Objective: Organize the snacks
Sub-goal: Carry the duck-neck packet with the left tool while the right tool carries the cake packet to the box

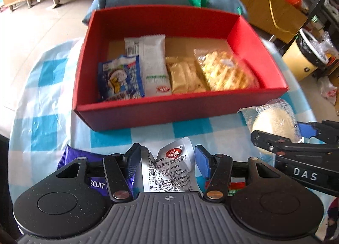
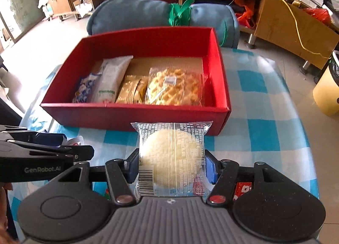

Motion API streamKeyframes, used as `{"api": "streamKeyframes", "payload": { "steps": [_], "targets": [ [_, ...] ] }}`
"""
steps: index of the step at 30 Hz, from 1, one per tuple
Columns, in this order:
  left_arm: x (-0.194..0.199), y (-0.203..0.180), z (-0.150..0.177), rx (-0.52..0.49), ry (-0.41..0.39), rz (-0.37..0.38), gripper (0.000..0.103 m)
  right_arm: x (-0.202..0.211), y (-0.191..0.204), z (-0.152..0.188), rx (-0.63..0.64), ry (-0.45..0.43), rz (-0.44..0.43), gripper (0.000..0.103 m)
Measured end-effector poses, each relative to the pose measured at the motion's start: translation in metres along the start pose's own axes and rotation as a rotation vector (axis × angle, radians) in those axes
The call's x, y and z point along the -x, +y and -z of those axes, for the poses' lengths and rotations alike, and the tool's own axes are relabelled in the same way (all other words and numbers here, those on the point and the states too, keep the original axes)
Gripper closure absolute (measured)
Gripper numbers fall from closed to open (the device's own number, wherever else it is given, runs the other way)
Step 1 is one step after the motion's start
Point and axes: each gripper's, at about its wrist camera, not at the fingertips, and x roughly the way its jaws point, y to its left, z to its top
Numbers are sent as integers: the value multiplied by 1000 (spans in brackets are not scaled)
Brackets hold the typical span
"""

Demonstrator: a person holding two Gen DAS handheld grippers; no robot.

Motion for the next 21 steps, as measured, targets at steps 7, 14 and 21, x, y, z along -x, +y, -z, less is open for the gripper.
{"api": "streamKeyframes", "payload": {
  "steps": [7, 14, 21],
  "targets": [
    [18, -6, -4, -16, -53, 18, 40, 8, -1, -5, -7, -27, -7, 48],
    [27, -8, -9, -18, -85, 25, 40, 14, -2, -9, -19, -50, -14, 48],
    [32, -10, -13, -20, -109, 23, 40, 16, -1, -13, -26, -65, -19, 48]
  ]
}}
